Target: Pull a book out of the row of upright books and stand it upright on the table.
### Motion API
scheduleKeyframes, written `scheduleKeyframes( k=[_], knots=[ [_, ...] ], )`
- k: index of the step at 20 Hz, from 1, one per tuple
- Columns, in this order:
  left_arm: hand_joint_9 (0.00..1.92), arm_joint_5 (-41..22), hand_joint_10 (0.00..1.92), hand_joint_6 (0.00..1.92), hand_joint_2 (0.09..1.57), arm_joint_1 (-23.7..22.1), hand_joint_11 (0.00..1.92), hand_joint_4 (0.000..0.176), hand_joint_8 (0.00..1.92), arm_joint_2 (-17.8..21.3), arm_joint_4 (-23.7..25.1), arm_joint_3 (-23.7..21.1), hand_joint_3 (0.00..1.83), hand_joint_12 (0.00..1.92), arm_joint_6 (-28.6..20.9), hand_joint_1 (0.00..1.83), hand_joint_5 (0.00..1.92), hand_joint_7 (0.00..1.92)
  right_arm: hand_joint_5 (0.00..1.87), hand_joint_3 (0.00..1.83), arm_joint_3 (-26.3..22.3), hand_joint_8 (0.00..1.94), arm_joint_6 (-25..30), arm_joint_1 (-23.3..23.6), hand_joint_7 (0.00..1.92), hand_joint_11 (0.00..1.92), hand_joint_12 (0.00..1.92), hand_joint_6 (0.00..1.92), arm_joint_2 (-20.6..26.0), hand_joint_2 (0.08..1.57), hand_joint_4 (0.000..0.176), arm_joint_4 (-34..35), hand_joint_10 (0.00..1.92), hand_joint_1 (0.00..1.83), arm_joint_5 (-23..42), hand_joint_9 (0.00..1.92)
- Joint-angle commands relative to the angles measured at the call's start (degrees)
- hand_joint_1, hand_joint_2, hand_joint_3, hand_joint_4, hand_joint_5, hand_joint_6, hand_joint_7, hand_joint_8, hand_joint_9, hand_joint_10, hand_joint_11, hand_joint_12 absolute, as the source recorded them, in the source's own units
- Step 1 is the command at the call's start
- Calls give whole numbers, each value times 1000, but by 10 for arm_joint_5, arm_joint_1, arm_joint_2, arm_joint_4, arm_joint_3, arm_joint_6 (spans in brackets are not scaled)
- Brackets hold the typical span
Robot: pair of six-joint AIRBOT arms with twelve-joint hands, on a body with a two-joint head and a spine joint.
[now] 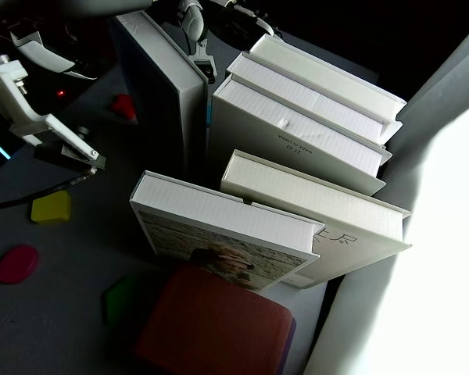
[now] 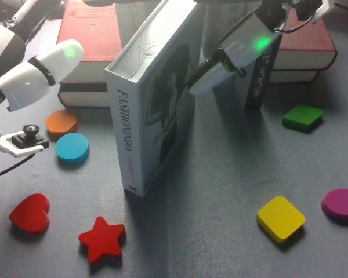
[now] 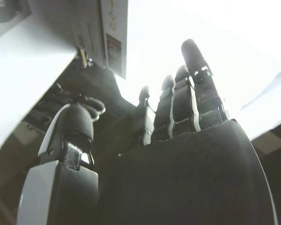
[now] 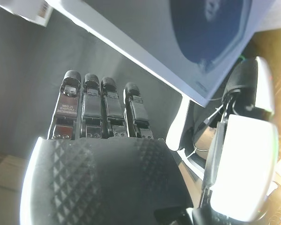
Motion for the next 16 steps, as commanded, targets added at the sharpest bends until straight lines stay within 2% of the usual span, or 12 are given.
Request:
scheduleKeyframes(
  k=[1,2,3,4,5,6,7,9,11,13,15,16],
  knots=[
    [0,-70,0,5,1418,-3,0,143,0,-1,-12,0,0,262,-5,370,42,0,0,0,1,0,-1,4,0,0,0,0,1,841,85,37,0,597,5,0],
    [0,-71,0,7,1418,-3,0,144,0,-1,-12,0,0,251,-5,394,45,0,0,0,1,0,-1,3,0,0,0,0,3,838,107,39,0,608,5,0],
    [0,-72,0,4,1421,-2,0,127,0,-1,-12,-1,0,170,-5,361,47,0,0,0,1,0,-3,3,0,30,15,0,7,797,121,47,0,497,5,0],
    [0,-73,0,1,1405,-2,0,134,0,0,-12,-2,0,153,-5,331,39,0,0,0,1,0,-6,2,0,5,2,0,13,792,98,54,0,512,7,0],
    [0,-77,0,1,1393,-2,0,140,0,1,-12,-3,0,145,-5,302,23,0,0,0,-1,0,-9,2,0,0,0,0,23,801,60,67,0,513,12,0],
    [0,-80,0,0,1378,-1,0,140,0,3,-12,-6,0,33,-5,300,4,0,0,0,-4,0,-11,2,0,0,0,0,36,816,86,78,0,551,16,0],
    [0,-86,0,2,1370,-1,0,139,0,8,-12,-10,0,6,-1,312,7,0,0,0,-11,0,-25,2,0,0,0,0,55,896,60,100,0,666,19,0],
    [0,-92,0,29,1376,2,0,93,0,15,-13,-18,0,0,4,384,85,0,0,36,-21,0,-53,2,0,0,0,0,79,975,0,133,0,724,19,0],
    [0,-103,0,36,1374,7,0,73,0,20,-18,-23,0,0,4,412,140,0,0,53,-27,0,-85,-4,0,0,0,0,102,1031,0,186,0,724,19,0],
    [0,-115,0,31,1364,12,0,61,1,26,-24,-29,0,0,6,479,157,4,0,40,-30,0,-118,-12,0,0,0,0,125,1130,28,241,0,759,19,0],
    [0,-131,0,17,1373,18,18,45,6,33,-34,-37,0,10,12,466,150,26,0,30,-35,0,-164,-30,0,0,0,0,156,1137,7,319,0,592,19,0],
    [0,-138,0,11,1366,20,29,47,6,36,-38,-41,0,19,13,424,144,33,0,23,-40,0,-198,-42,0,0,0,0,170,1129,5,366,0,534,19,0]
  ],
)
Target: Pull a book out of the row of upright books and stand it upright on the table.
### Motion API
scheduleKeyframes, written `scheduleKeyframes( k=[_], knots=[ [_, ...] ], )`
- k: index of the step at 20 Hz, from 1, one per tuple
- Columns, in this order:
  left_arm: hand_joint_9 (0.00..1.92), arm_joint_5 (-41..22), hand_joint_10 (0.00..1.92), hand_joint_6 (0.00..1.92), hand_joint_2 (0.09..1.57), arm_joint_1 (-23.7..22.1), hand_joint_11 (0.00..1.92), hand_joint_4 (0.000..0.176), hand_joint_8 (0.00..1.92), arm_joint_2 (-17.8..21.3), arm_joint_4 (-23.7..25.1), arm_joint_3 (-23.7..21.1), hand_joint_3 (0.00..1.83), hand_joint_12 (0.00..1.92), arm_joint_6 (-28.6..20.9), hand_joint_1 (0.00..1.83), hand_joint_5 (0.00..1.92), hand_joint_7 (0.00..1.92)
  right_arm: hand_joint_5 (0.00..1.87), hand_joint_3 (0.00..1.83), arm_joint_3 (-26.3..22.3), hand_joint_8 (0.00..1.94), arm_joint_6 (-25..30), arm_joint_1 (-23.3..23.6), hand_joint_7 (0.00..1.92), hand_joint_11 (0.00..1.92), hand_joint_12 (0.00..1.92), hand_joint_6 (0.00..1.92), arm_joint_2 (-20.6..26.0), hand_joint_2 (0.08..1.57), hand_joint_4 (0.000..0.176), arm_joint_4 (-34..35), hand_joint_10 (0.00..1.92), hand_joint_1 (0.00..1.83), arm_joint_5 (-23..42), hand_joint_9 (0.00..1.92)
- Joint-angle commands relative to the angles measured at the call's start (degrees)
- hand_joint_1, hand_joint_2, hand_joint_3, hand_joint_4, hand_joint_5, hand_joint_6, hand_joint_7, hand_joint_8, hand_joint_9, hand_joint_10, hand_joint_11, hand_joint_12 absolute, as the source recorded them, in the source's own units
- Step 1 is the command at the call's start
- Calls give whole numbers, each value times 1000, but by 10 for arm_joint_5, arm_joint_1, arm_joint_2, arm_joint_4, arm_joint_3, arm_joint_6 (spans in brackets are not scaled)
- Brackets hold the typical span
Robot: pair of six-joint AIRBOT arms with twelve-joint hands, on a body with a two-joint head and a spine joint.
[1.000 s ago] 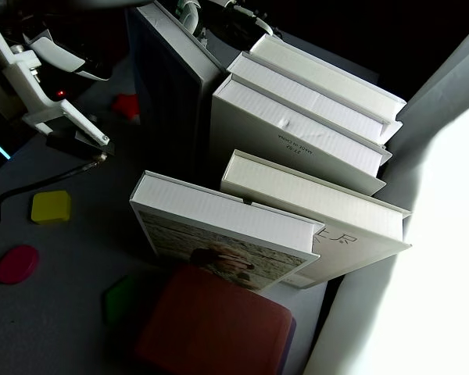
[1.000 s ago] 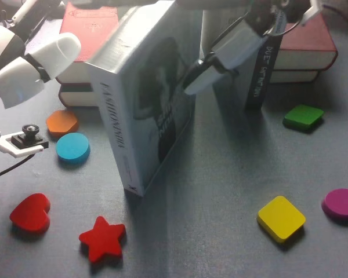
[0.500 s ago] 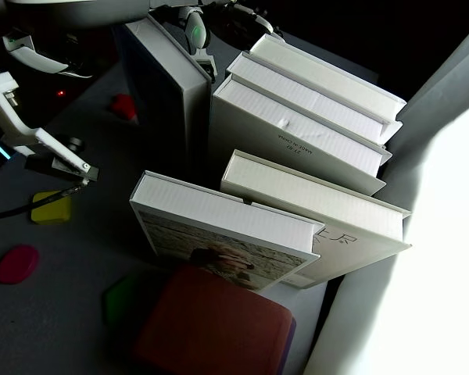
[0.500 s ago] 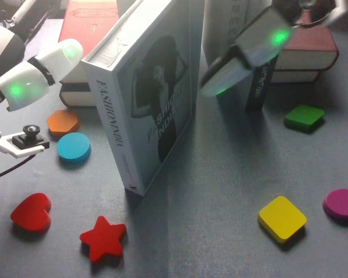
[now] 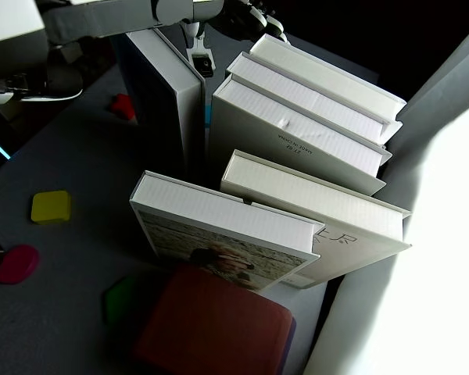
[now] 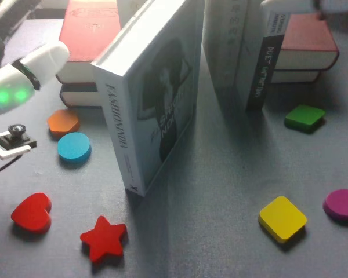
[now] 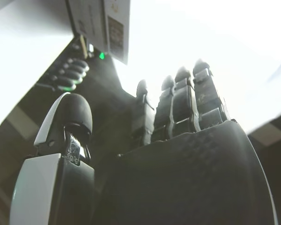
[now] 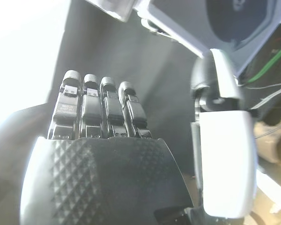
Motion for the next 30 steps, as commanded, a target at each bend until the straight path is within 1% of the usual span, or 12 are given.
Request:
scheduleKeyframes(
  k=[1,3,4,6,7,9,11,16,20,23,25,30],
  knots=[
    [0,-84,0,4,1363,-2,5,58,0,4,-7,-1,0,3,-1,347,118,6,0,20,-2,0,-19,1,0,0,0,0,6,1127,10,57,0,531,32,0],
    [0,-98,0,1,1368,4,45,43,0,9,-13,-7,2,29,0,208,82,0,0,31,-12,0,-76,-31,0,0,0,0,28,1166,0,141,0,425,45,0],
    [50,-101,0,56,1343,7,8,48,0,10,-15,-8,10,659,0,243,35,0,0,41,-14,0,-92,-47,0,0,0,0,34,1199,0,169,0,367,55,0],
    [1,-111,0,6,1376,12,0,57,0,12,-20,-12,5,94,-2,311,5,0,0,27,-20,0,-123,-109,0,0,0,0,50,1273,0,264,0,125,117,0],
    [0,-115,0,0,1396,13,0,41,0,12,-21,-12,8,18,-5,330,0,0,0,22,-21,0,-127,-129,0,0,0,0,55,1288,0,290,0,69,138,0],
    [0,-128,0,0,1396,19,0,74,0,14,-26,-15,3,0,-10,321,0,0,0,22,-30,0,-142,-203,0,0,0,0,65,1316,0,367,0,30,218,0],
    [0,-140,0,0,1408,26,0,63,0,18,-30,-19,5,0,-12,329,0,0,0,30,-47,0,-164,-273,0,0,0,0,75,1352,0,431,0,0,297,0],
    [0,-143,0,0,1413,35,0,83,0,19,-27,-26,3,0,-19,259,0,0,0,6,-68,0,-174,-381,0,0,0,0,78,1328,0,504,0,53,405,0],
    [0,-143,0,0,1432,34,0,89,0,21,-15,-28,8,0,-18,183,0,0,0,7,-75,0,-174,-432,0,0,0,0,69,1344,0,543,0,58,467,0],
    [0,-143,0,0,1426,44,1,131,0,28,-9,-32,2,0,-16,176,0,0,0,13,-79,0,-174,-454,0,0,0,0,56,1365,0,557,0,32,507,0],
    [0,-143,0,0,1447,47,0,88,0,32,-9,-38,12,0,-12,145,0,0,0,15,-77,0,-170,-468,0,0,0,0,44,1385,0,567,0,0,527,0],
    [0,-143,0,0,1500,35,0,118,0,32,9,-40,10,0,-13,276,0,0,0,4,-76,0,-170,-490,0,0,0,0,25,1369,0,596,0,19,576,0]
  ],
)
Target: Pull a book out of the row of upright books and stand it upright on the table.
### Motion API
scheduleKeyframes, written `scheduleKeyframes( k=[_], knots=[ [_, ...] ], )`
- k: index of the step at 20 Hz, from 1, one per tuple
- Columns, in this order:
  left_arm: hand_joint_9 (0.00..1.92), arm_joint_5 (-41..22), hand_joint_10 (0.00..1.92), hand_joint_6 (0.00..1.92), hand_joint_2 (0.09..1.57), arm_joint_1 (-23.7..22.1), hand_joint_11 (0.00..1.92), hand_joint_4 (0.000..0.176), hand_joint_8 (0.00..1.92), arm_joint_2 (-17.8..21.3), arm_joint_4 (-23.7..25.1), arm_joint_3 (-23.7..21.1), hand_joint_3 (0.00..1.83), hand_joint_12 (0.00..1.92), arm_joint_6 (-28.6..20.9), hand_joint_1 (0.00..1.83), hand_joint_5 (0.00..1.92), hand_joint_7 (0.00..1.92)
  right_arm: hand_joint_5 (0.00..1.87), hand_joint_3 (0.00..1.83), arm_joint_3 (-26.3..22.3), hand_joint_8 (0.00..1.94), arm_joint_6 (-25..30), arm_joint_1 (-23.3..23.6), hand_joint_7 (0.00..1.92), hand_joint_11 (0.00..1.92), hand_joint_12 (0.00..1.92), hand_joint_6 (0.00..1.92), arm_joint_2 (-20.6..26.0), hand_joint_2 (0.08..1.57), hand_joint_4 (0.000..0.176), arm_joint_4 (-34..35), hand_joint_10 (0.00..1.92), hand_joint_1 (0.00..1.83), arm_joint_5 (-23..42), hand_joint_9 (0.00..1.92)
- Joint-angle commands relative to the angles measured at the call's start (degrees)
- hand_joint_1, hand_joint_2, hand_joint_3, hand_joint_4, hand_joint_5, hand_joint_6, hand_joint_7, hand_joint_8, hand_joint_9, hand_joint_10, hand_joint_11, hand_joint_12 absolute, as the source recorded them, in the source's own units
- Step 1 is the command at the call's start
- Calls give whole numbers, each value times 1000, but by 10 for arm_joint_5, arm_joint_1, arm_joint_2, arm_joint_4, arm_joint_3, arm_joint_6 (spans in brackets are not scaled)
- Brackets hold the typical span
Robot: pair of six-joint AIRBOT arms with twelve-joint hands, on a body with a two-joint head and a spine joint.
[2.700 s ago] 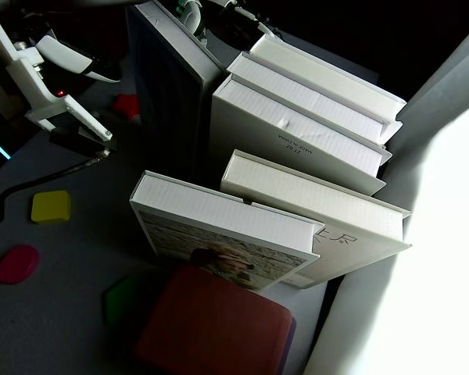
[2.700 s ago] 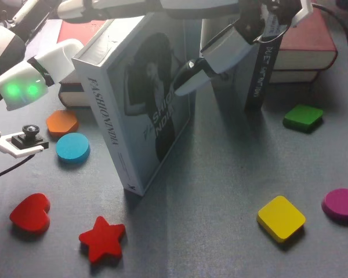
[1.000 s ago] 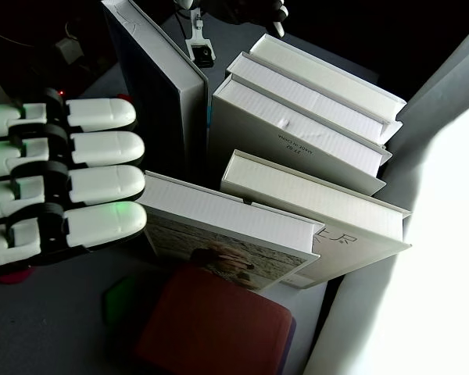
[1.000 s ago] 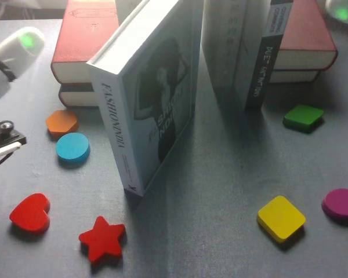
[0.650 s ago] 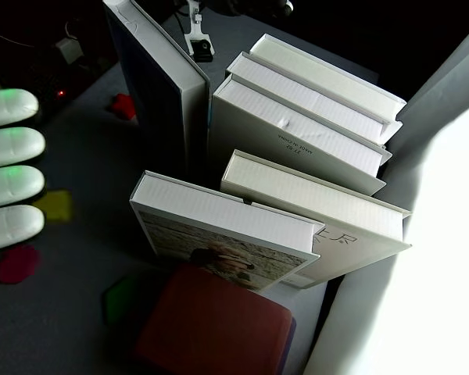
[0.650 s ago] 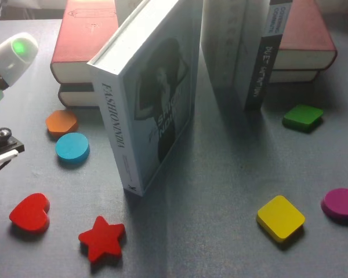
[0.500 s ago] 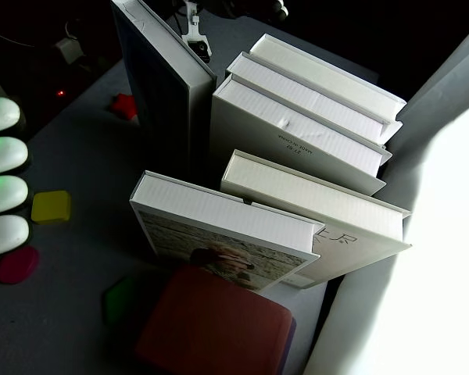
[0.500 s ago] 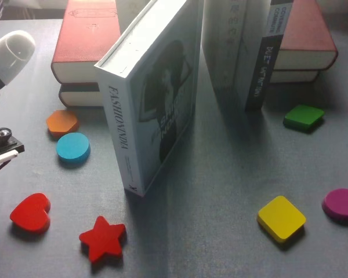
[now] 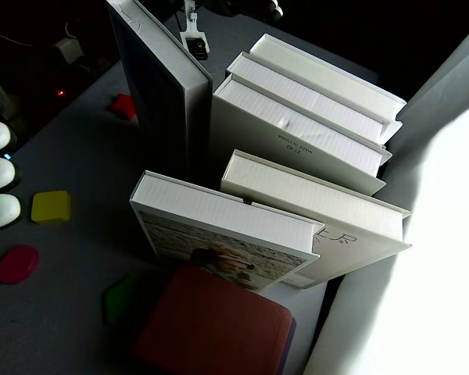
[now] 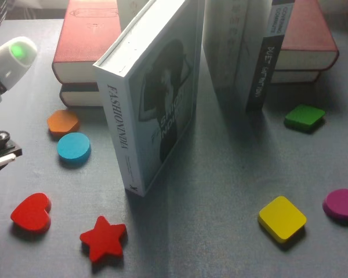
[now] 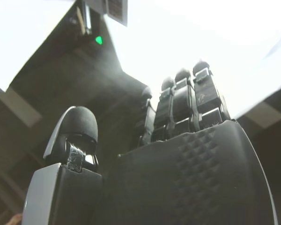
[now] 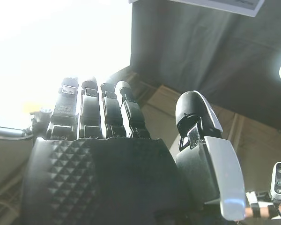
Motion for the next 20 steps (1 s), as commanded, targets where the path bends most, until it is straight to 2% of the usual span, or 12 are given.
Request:
scheduleKeyframes(
  k=[1,3,6,7,8,9,10,11,14,18,19,20],
  knots=[
    [0,-70,0,0,1491,-11,0,109,0,2,-2,-1,5,0,-4,274,0,0,0,14,-2,0,3,-9,0,0,0,0,1,1396,0,31,0,13,104,0],
    [0,-70,0,0,1489,-13,0,107,0,-4,-1,1,4,0,-4,274,0,0,0,15,-7,0,4,-44,0,0,0,0,0,1402,0,67,0,12,146,0],
    [31,-70,11,7,1440,-24,20,76,2,-7,7,3,0,15,-5,329,22,8,0,15,-25,0,4,-93,0,0,0,0,9,1426,0,108,0,54,197,0],
    [96,-70,19,11,1450,-24,0,80,4,-7,7,2,0,719,-5,379,45,13,0,9,-28,0,3,-98,0,0,0,0,11,1424,0,111,8,74,197,19],
    [96,-70,16,8,1471,-23,0,81,1,-7,7,1,3,752,-5,399,44,6,0,11,-30,0,1,-99,0,1,1,0,12,1433,0,111,15,45,197,37],
    [134,-70,27,8,1497,-22,0,113,0,-6,7,0,3,1088,-5,456,29,0,0,16,-30,0,1,-100,0,50,28,0,10,1465,0,111,27,21,197,70],
    [175,-70,44,1,1504,-22,0,114,0,-6,7,0,2,1236,-5,500,5,0,0,0,-31,0,1,-100,0,9,523,0,9,1506,0,112,30,29,197,129],
    [186,-70,48,1,1500,-23,0,120,0,-7,7,0,0,1186,-5,509,4,0,0,0,-31,0,1,-100,0,1,799,0,9,1489,0,111,41,91,197,169],
    [240,-70,64,8,1496,-23,0,104,12,-11,8,2,0,828,-7,436,38,92,0,0,-33,0,2,-100,0,0,1010,0,12,1515,0,105,71,154,197,247],
    [320,-70,128,53,1487,-21,0,75,21,-14,6,5,0,1468,-10,498,189,179,0,0,-33,46,2,-100,164,0,1067,0,12,1541,0,103,129,343,197,341],
    [274,-70,261,37,1485,-21,0,61,5,-14,7,5,3,1468,-10,500,215,210,25,4,-34,58,2,-100,207,0,1074,11,12,1550,0,102,128,305,197,321],
    [185,-70,280,16,1514,-22,0,54,10,-14,7,5,10,1204,-9,485,181,176,4,5,-34,32,2,-100,163,0,975,1,14,1555,0,102,120,266,197,296]
  ],
)
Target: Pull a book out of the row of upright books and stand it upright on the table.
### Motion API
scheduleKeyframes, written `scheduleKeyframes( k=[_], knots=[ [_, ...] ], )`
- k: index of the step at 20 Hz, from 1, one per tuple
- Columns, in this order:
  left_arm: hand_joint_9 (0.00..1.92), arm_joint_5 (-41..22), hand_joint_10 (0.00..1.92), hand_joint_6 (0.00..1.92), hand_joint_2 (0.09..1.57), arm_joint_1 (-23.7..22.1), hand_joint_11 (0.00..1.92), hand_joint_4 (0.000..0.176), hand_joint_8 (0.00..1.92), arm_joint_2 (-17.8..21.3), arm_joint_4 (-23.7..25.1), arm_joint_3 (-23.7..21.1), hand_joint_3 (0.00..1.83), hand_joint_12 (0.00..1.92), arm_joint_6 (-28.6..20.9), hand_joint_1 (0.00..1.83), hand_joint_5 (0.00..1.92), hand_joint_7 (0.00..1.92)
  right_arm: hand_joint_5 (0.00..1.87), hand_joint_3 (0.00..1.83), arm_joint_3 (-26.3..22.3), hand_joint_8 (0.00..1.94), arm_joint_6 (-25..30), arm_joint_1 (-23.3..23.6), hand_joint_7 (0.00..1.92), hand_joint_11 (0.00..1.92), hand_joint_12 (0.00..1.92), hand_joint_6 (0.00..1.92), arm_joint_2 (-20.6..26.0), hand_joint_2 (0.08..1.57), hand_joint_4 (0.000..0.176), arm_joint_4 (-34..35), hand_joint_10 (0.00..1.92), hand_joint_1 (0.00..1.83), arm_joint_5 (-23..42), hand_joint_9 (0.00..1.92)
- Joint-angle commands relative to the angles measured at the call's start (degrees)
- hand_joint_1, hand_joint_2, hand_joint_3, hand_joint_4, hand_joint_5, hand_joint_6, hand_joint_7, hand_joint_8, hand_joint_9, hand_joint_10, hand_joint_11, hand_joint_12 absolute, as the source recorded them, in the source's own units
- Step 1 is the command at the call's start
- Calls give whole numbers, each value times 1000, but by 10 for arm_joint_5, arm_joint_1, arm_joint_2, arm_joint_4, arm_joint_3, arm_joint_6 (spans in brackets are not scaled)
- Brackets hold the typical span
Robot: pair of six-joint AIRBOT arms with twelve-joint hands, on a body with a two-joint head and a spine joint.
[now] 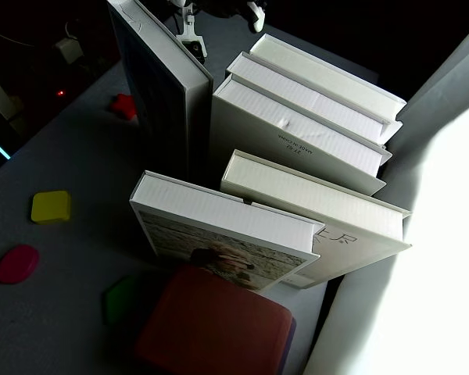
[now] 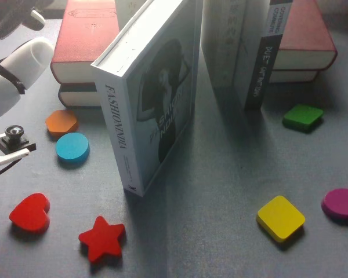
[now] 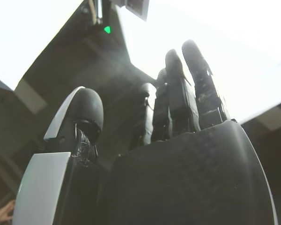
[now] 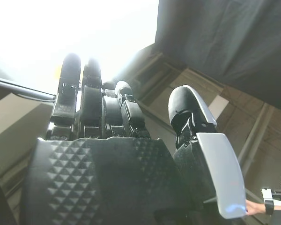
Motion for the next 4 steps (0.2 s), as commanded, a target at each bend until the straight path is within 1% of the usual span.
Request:
scheduleKeyframes(
  k=[1,2,3,4],
  knots=[
    [112,-68,268,19,1528,-3,0,56,14,-1,-4,2,9,895,-2,466,131,126,0,2,0,13,2,4,85,0,890,0,5,1547,0,8,108,236,70,276],
    [112,-68,268,19,1528,-3,0,56,14,0,-4,2,9,895,-1,466,131,126,0,2,0,13,2,4,85,0,890,0,8,1547,0,8,108,236,70,276],
    [5,-68,41,1,1536,-3,0,84,2,1,-4,2,6,131,-1,362,16,12,0,0,0,0,0,4,2,0,685,0,9,1479,0,8,42,102,70,158],
    [0,-68,7,0,1505,-3,0,123,0,1,-5,2,0,25,-1,321,2,2,0,0,0,0,0,4,0,0,438,0,9,1436,0,8,30,82,70,32]
  ],
)
